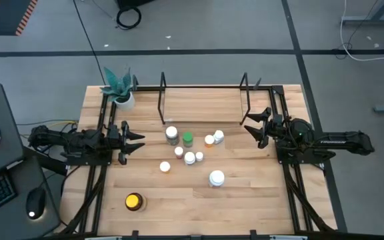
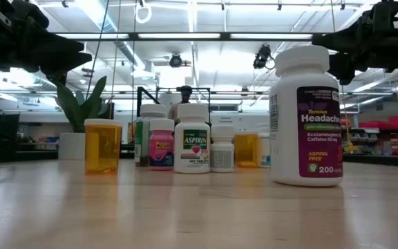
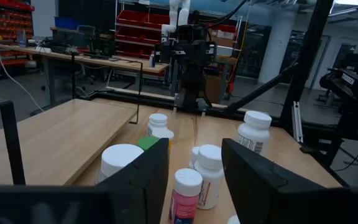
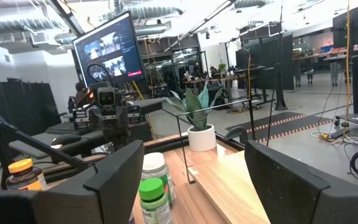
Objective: Pick and place medicine bottles onto shelf by color
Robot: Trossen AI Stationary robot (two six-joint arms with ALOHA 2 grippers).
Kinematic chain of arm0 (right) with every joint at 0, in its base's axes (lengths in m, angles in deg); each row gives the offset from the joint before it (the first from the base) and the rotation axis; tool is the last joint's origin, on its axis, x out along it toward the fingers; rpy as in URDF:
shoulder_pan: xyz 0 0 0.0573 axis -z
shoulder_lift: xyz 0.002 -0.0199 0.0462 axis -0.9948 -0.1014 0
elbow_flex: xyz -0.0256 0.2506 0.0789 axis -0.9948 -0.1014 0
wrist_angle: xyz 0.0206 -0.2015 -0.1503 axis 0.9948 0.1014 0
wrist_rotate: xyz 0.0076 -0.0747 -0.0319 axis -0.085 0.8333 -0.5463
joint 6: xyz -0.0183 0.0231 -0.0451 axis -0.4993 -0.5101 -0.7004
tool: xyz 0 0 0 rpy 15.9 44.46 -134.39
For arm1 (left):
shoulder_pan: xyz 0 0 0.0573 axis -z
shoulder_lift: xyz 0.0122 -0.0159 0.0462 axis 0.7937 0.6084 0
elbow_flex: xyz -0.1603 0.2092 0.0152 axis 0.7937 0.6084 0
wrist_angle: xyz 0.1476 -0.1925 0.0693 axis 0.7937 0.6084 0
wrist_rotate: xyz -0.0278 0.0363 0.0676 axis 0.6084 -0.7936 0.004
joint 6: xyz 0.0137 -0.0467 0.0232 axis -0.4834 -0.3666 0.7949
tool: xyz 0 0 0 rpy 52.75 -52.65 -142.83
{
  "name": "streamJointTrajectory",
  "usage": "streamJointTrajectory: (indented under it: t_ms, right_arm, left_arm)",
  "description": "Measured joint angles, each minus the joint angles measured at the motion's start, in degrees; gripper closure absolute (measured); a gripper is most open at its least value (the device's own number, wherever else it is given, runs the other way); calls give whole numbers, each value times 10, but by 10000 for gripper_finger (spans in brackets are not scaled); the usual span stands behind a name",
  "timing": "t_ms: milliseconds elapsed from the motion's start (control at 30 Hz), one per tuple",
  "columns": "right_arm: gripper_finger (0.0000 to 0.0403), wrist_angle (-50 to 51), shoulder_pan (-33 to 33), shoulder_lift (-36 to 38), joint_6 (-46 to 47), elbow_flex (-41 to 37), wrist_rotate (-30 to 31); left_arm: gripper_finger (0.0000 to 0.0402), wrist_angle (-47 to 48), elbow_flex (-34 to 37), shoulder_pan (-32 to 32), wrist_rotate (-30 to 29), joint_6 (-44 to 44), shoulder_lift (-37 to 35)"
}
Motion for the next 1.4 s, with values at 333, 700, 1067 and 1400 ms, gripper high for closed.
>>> streamJointTrajectory:
  t_ms: [333, 700, 1067, 1400]
  right_arm:
    - [114, 0, 0, 0, 0, 0, 0]
    - [114, 0, 0, 0, 0, 0, 0]
    - [114, 0, 0, 0, 0, 0, 0]
    - [114, 0, 0, 0, 0, 0, 0]
  left_arm:
    - [245, -4, 0, 0, 0, -1, 0]
    - [246, -116, 0, 0, 0, -17, 0]
    - [270, -93, -35, -9, 0, -17, 50]
    - [269, -89, -47, -10, 11, 31, 133]
